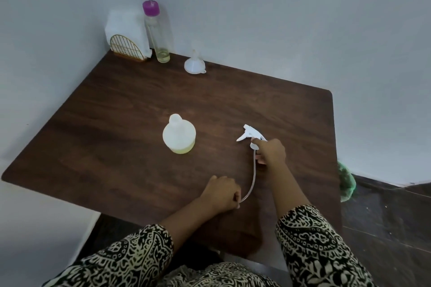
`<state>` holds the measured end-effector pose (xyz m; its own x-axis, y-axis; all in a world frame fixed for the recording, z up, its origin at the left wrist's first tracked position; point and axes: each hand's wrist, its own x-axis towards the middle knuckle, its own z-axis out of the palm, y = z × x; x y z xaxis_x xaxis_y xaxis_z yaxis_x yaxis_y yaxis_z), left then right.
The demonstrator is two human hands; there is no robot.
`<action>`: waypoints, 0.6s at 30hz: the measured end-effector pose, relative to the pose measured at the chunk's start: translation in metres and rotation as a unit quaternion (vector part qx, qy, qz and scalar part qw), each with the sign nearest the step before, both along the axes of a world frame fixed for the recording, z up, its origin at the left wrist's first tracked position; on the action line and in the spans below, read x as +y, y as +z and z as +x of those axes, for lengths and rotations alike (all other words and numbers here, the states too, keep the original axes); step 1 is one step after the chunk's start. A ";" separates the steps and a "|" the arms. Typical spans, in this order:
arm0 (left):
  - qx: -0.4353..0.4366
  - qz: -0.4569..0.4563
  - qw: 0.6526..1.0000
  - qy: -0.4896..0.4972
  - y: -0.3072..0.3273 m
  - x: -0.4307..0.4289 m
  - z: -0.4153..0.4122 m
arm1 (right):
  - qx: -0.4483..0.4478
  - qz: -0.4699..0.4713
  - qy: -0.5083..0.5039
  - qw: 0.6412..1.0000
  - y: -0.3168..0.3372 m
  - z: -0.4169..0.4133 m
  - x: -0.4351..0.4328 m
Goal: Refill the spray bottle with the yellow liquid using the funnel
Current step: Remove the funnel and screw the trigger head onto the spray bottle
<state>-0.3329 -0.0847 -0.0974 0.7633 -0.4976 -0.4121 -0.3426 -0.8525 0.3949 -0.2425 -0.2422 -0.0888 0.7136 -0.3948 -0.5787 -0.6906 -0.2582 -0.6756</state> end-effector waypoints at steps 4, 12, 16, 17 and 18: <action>0.002 -0.015 0.999 0.031 0.011 0.011 0.000 | -0.016 0.089 -0.036 0.995 0.010 0.003 -0.005; -0.384 -0.026 0.922 0.035 0.080 0.066 -0.005 | -0.179 0.260 -0.066 0.947 0.110 0.001 0.002; -0.524 -0.102 0.842 0.076 0.098 0.092 0.009 | -0.249 0.335 -0.066 0.906 0.163 0.002 0.020; -0.534 -0.114 0.833 0.087 0.102 0.099 0.014 | -0.257 0.355 -0.069 0.896 0.172 0.004 0.027; -0.538 -0.126 0.828 0.095 0.104 0.104 0.020 | -0.262 0.374 -0.070 0.887 0.180 0.005 0.033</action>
<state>-0.3132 0.0194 0.0065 0.6951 -0.2924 0.6568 -0.4803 -0.8687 0.1215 -0.2372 -0.2090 0.0908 0.9360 -0.1470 -0.3198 -0.2214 0.4606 -0.8596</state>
